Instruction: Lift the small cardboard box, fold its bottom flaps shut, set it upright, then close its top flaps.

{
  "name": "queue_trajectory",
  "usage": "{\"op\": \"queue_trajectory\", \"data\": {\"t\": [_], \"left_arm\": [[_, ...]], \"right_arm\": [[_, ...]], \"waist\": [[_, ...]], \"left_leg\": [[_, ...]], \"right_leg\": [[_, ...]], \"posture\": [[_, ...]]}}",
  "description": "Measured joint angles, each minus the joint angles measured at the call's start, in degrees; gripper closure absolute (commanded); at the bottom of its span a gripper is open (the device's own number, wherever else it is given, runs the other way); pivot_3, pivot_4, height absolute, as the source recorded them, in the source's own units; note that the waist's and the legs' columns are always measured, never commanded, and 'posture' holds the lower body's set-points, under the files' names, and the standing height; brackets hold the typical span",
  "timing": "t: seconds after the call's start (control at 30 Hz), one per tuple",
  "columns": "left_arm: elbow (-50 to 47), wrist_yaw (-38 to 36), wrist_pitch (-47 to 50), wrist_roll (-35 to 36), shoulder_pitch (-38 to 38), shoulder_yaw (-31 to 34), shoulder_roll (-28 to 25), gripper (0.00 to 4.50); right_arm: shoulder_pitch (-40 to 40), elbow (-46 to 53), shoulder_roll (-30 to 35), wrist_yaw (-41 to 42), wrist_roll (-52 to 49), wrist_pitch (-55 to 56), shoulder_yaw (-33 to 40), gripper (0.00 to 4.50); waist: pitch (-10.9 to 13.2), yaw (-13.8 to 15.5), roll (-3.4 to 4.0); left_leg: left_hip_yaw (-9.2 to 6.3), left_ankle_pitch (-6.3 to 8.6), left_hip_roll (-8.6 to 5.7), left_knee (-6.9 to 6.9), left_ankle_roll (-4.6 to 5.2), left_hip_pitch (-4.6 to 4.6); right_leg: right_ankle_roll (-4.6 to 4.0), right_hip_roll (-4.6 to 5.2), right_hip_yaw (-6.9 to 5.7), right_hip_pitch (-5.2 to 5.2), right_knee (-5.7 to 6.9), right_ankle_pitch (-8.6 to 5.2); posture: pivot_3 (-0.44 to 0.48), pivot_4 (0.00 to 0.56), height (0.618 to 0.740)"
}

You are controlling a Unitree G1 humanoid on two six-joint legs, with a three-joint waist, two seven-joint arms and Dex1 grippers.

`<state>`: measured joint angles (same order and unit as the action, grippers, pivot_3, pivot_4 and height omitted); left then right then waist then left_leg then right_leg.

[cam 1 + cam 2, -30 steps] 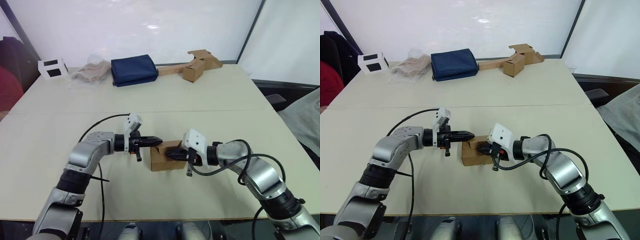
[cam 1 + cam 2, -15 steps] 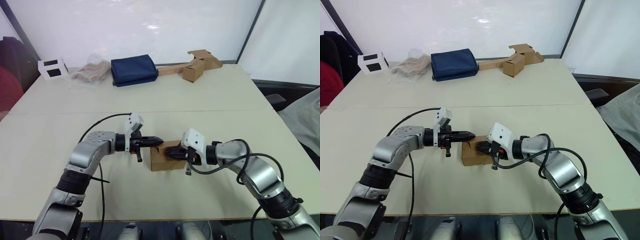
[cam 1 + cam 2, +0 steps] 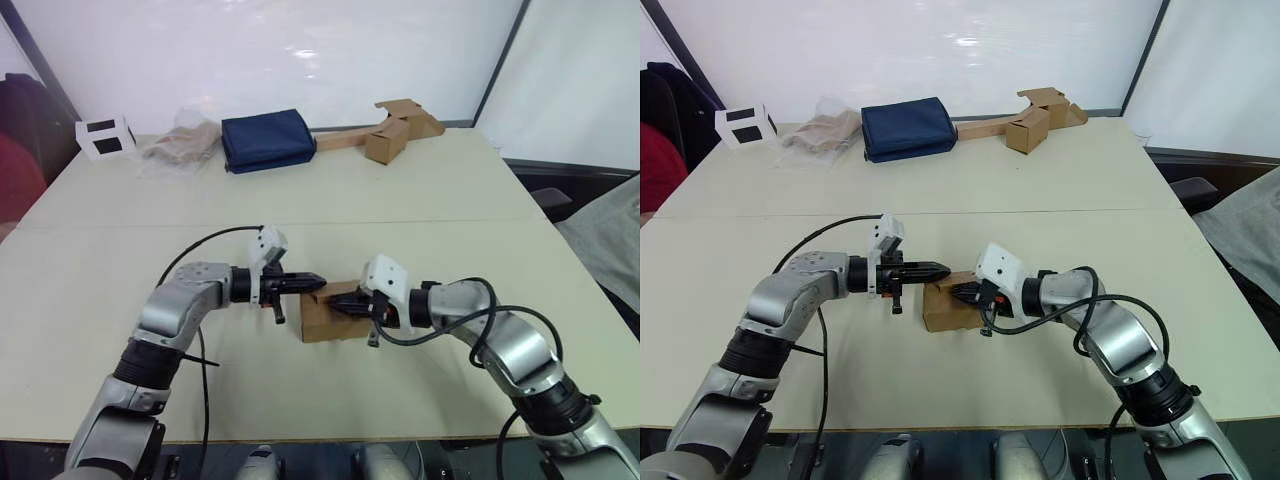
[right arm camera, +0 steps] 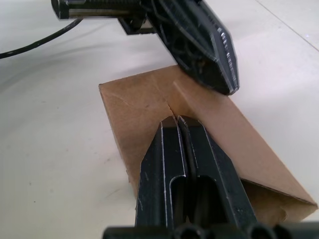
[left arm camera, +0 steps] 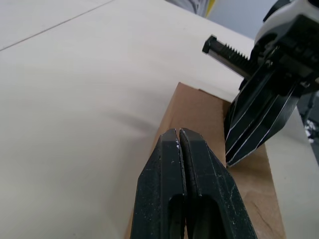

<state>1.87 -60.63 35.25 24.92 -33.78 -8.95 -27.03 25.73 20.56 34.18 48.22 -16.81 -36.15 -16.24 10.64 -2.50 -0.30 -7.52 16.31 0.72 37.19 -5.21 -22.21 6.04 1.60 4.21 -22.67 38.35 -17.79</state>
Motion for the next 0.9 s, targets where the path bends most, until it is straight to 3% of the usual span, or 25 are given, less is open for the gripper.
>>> {"op": "queue_trajectory", "data": {"t": [0.43,0.7,0.9], "left_arm": [[-1.14,-1.74,-5.01,-3.81,0.47,-2.73,-1.88,4.45],[-4.47,-0.81,1.8,0.73,0.47,0.78,-2.88,4.45],[-8.08,0.75,4.58,2.66,-1.0,2.78,-4.14,4.45]], "right_arm": [[-2.09,3.43,2.25,3.28,-8.33,-7.13,5.29,4.5],[-2.68,4.18,2.73,1.13,-13.08,-9.85,13.08,4.5],[-1.57,3.67,2.27,-0.61,-13.74,-9.65,13.9,4.5]], "waist": [[0.0,0.04,0.0],[0.01,0.02,0.0],[0.01,0.0,0.0]], "left_leg": [[0.0,0.0,0.0,0.0,0.0,0.0],[0.0,0.0,0.0,-0.01,0.01,-0.01],[0.0,0.0,0.0,-0.01,0.0,-0.01]], "right_leg": [[0.0,0.0,0.0,0.01,0.0,0.0],[0.0,0.0,0.0,0.0,-0.01,0.0],[0.0,-0.01,0.0,0.0,-0.01,0.0]], "posture": [[0.0,0.15,0.74],[0.0,0.15,0.74],[0.0,0.15,0.74]]}}
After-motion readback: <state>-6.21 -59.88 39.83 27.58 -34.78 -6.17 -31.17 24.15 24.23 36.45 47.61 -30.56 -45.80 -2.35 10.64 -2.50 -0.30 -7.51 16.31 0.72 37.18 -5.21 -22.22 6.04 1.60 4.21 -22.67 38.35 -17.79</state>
